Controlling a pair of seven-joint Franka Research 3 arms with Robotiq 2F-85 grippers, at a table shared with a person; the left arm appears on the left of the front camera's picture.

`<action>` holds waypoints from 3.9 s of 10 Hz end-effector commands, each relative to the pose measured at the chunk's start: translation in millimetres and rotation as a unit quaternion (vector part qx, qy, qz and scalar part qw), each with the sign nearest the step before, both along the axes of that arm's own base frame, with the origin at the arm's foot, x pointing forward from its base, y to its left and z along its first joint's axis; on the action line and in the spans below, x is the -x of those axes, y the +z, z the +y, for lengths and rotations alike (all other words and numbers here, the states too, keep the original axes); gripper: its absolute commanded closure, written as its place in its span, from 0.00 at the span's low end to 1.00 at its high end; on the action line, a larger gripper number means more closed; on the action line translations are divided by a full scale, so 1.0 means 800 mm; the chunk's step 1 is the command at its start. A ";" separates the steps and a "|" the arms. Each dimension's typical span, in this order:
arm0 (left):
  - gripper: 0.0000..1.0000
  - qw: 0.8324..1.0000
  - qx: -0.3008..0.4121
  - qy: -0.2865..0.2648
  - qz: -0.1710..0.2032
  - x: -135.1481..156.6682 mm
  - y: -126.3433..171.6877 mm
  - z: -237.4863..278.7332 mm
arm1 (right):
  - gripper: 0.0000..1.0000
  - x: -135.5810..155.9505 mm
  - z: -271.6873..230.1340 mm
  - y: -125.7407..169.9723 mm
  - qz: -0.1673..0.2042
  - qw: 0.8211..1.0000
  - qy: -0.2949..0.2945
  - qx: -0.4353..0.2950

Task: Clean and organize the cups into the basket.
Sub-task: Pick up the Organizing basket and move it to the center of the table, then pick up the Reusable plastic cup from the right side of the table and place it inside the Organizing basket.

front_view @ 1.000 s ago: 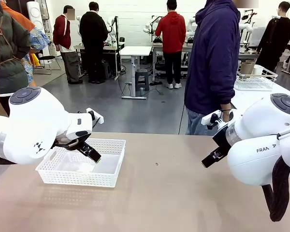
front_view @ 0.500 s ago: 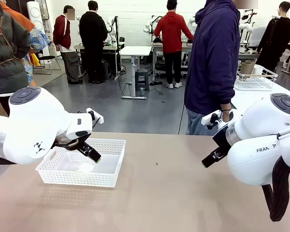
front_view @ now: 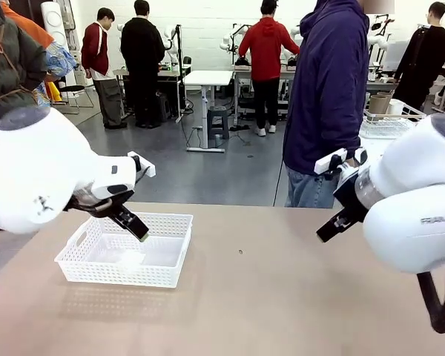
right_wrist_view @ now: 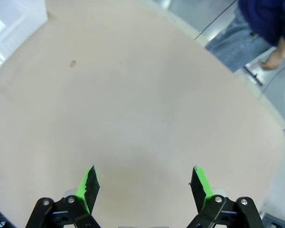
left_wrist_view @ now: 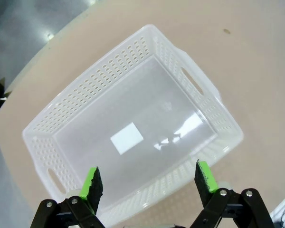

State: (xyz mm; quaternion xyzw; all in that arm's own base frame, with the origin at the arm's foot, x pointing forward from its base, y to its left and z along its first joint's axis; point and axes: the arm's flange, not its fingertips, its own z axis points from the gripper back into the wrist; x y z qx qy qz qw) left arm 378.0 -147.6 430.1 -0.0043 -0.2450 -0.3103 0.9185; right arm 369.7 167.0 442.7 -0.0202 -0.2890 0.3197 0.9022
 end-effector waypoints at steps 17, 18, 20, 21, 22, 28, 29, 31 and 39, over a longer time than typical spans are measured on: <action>0.00 0.805 0.543 0.017 0.240 0.013 0.086 0.233 | 0.00 0.117 -0.211 0.073 0.178 0.841 -0.023 -0.511; 0.00 0.788 0.565 0.028 0.241 0.005 0.077 0.262 | 0.00 0.112 -0.245 0.060 0.188 0.822 -0.038 -0.536; 0.00 0.782 0.575 0.047 0.237 0.006 0.062 0.312 | 0.00 0.107 -0.292 0.023 0.221 0.804 -0.064 -0.548; 0.00 0.778 0.578 0.056 0.238 0.008 0.053 0.337 | 0.00 0.106 -0.320 0.001 0.235 0.804 -0.093 -0.539; 0.00 0.770 0.591 0.061 0.234 0.012 0.046 0.365 | 0.00 0.110 -0.348 -0.019 0.235 0.798 -0.114 -0.543; 0.00 0.770 0.592 0.128 0.204 0.069 0.035 0.452 | 0.00 0.198 -0.472 -0.036 0.142 0.740 -0.171 -0.635; 0.00 0.768 0.591 0.142 0.200 0.078 0.034 0.461 | 0.00 0.213 -0.485 -0.036 0.117 0.732 -0.182 -0.645; 0.00 0.762 0.601 0.136 0.199 0.068 0.034 0.462 | 0.00 0.226 -0.490 -0.020 0.046 0.727 -0.190 -0.659; 0.00 0.762 0.601 0.136 0.199 0.068 0.034 0.462 | 0.00 0.216 -0.505 -0.026 0.122 0.732 -0.196 -0.641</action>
